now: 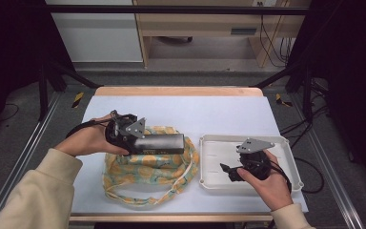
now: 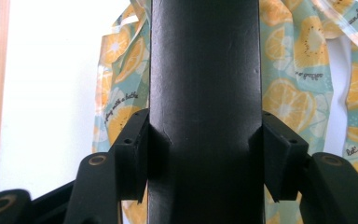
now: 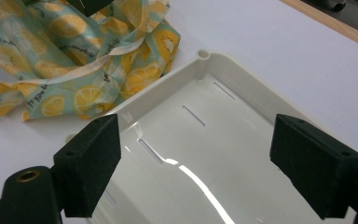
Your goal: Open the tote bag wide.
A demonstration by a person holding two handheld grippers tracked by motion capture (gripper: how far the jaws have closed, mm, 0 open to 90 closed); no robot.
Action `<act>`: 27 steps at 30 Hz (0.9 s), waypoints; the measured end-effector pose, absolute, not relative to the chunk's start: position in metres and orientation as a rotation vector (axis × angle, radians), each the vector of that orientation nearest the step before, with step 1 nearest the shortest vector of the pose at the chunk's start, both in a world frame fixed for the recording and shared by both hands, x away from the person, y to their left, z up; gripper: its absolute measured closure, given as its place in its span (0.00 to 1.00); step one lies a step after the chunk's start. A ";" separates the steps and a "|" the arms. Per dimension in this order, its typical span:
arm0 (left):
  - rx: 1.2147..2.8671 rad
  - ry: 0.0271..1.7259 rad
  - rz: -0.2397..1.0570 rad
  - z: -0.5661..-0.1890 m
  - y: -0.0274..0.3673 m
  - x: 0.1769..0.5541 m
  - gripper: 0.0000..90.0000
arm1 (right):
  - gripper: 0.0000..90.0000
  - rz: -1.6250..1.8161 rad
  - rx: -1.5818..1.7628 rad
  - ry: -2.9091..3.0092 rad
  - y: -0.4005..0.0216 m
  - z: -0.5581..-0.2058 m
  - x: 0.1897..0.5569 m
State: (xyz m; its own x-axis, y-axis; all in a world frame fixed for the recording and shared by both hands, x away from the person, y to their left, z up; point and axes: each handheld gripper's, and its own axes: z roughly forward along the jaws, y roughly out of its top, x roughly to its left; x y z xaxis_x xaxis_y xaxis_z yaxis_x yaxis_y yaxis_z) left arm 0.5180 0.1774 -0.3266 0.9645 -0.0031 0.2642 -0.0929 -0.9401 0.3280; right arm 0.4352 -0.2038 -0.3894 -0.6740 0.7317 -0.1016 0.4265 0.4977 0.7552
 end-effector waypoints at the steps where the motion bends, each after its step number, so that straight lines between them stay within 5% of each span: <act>1: 2.764 -0.070 0.371 -0.326 0.177 0.518 0.48 | 0.19 1.007 0.963 2.334 -0.205 -0.388 0.436; 27: 2.786 -0.077 0.347 -0.323 0.166 0.520 0.48 | 0.21 0.968 0.816 2.511 -0.188 -0.370 0.462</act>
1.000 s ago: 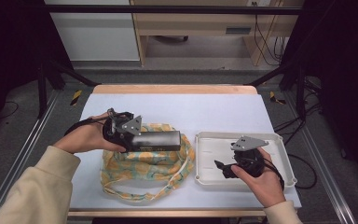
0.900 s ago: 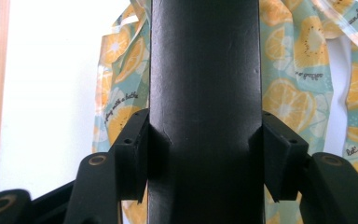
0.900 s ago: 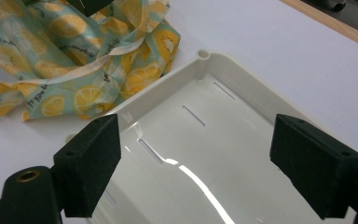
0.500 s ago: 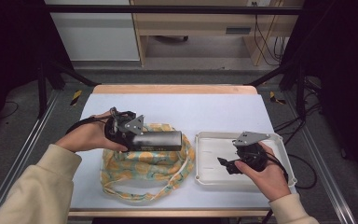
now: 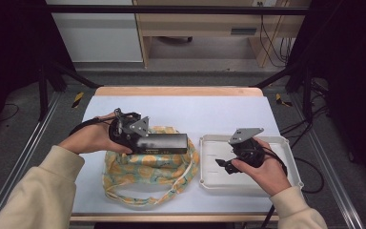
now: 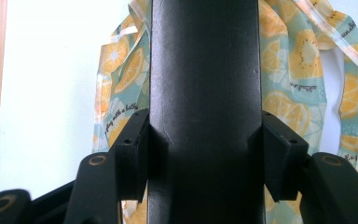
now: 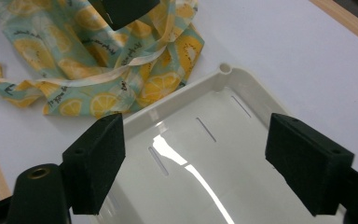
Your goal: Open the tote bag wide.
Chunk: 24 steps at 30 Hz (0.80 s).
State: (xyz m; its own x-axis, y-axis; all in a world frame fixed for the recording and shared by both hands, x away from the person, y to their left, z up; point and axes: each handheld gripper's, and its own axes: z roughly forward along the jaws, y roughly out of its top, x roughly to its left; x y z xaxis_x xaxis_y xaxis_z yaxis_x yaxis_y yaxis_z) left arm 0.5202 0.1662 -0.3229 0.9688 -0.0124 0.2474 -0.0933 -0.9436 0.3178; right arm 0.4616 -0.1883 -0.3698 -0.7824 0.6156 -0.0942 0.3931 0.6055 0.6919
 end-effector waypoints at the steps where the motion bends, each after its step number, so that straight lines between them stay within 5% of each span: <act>1: 2.784 -0.079 0.349 -0.322 0.165 0.520 0.48 | 0.21 0.974 0.813 2.518 -0.188 -0.369 0.463; 24: 2.783 -0.103 0.313 -0.326 0.127 0.519 0.48 | 0.24 0.855 0.648 2.603 -0.173 -0.343 0.473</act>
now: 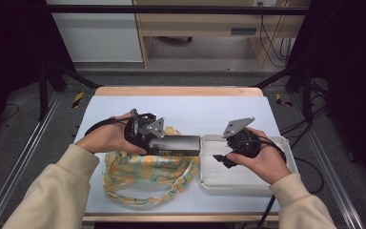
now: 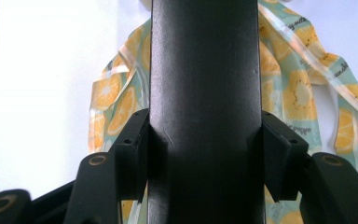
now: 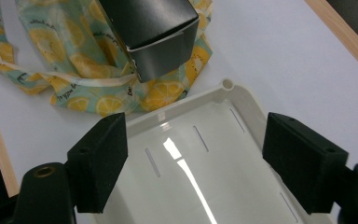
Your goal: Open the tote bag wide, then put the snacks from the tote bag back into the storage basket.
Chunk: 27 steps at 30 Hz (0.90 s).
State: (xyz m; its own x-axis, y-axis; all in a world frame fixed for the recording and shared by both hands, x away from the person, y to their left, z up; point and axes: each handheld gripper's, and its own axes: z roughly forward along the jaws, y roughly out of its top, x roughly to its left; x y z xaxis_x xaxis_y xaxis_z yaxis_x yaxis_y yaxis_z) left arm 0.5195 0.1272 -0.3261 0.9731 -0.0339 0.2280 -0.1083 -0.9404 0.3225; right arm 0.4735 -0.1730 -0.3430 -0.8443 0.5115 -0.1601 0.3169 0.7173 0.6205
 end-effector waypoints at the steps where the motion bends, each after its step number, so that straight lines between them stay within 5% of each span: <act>1: 2.786 -0.103 0.316 -0.326 0.125 0.519 0.48 | 0.24 0.846 0.639 2.610 -0.172 -0.342 0.474; 27: 2.785 -0.123 0.311 -0.327 0.097 0.517 0.48 | 0.19 0.738 0.480 2.699 -0.150 -0.333 0.484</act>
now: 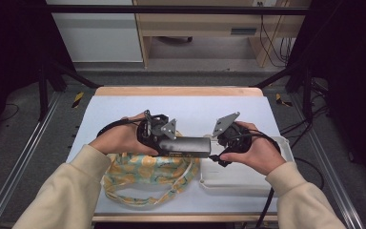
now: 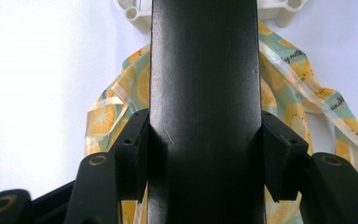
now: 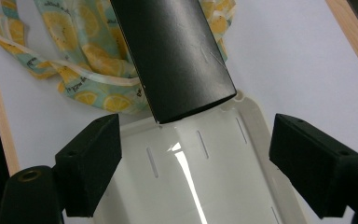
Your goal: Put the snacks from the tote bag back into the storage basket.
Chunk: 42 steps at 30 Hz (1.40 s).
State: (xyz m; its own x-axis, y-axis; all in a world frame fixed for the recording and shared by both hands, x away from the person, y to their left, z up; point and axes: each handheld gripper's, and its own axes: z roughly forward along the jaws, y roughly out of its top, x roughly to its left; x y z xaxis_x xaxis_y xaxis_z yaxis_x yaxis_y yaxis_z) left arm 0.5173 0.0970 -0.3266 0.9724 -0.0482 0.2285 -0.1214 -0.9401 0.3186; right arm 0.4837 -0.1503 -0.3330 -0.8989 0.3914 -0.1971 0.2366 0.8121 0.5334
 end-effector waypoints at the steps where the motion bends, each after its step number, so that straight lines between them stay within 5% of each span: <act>1: 2.783 -0.123 0.312 -0.327 0.097 0.517 0.48 | 0.19 0.726 0.470 2.707 -0.149 -0.333 0.484; 22: 2.776 -0.157 0.298 -0.329 0.086 0.511 0.48 | 0.23 0.617 0.371 2.791 -0.130 -0.343 0.493; 42: 2.749 -0.176 0.298 -0.327 0.084 0.506 0.48 | 0.40 0.532 0.274 2.863 -0.117 -0.351 0.497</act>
